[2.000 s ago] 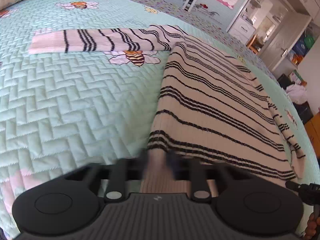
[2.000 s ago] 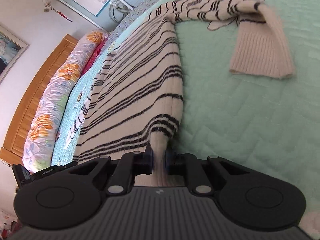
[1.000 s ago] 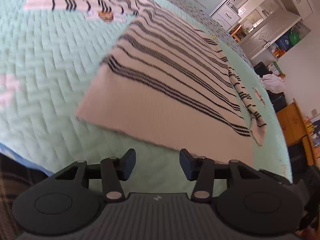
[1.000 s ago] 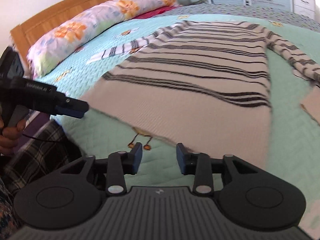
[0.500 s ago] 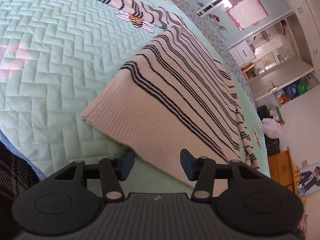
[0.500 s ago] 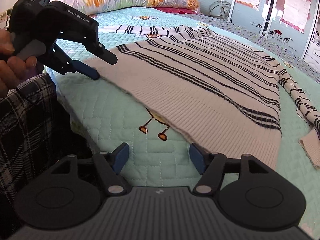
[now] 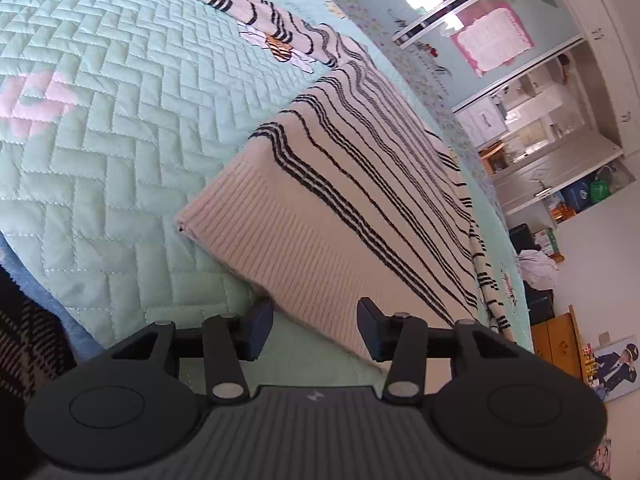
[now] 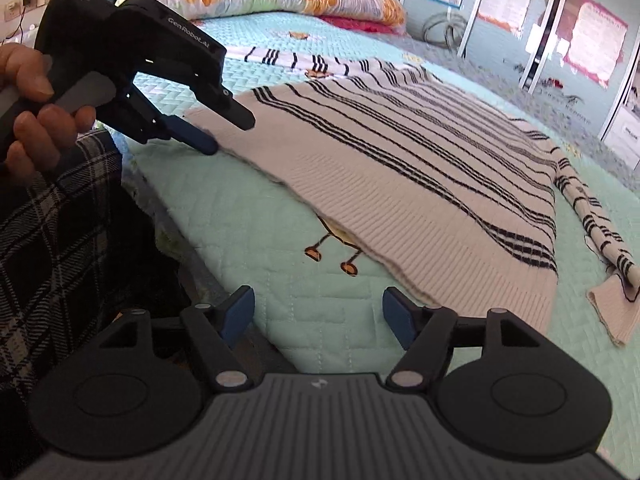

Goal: Fold clothes

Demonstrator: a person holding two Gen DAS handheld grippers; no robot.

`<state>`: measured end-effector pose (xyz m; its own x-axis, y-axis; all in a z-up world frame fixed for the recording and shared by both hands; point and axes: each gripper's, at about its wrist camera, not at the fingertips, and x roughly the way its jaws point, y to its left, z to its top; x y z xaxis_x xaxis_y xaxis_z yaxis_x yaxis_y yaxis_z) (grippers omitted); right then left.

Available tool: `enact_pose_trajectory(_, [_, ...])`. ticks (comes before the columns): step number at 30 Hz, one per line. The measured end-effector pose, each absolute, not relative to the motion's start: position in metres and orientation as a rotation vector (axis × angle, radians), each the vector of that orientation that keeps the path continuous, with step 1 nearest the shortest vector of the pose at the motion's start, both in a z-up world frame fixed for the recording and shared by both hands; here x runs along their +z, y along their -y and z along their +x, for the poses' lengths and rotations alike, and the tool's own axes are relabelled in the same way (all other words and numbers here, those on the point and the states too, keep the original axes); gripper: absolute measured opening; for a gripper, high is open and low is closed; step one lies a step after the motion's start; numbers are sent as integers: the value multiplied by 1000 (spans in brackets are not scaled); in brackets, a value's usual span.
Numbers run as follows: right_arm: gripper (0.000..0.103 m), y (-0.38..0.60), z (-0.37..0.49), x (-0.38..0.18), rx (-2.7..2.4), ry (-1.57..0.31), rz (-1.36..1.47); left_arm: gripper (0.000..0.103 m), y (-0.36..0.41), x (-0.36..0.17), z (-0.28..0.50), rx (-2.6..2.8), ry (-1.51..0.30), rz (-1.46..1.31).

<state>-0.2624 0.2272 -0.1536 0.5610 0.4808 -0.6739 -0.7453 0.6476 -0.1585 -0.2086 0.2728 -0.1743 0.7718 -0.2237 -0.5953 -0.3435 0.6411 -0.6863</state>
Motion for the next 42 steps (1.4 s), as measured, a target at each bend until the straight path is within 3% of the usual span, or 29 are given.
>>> enact_pose_trajectory(8, [71, -247, -260, -140, 808, -566, -460, 47, -280, -175, -205, 67, -713, -989])
enact_pose_trajectory(14, [71, -252, -265, -141, 852, -584, -463, 35, -276, -166, -206, 55, -699, -1007])
enact_pose_trajectory(20, [71, -253, -262, -144, 851, -577, -449, 35, -270, -149, -204, 23, -686, -991])
enact_pose_trajectory(42, [71, -283, -243, -149, 968, -637, -420, 35, -263, -175, -189, 19, -796, -1074])
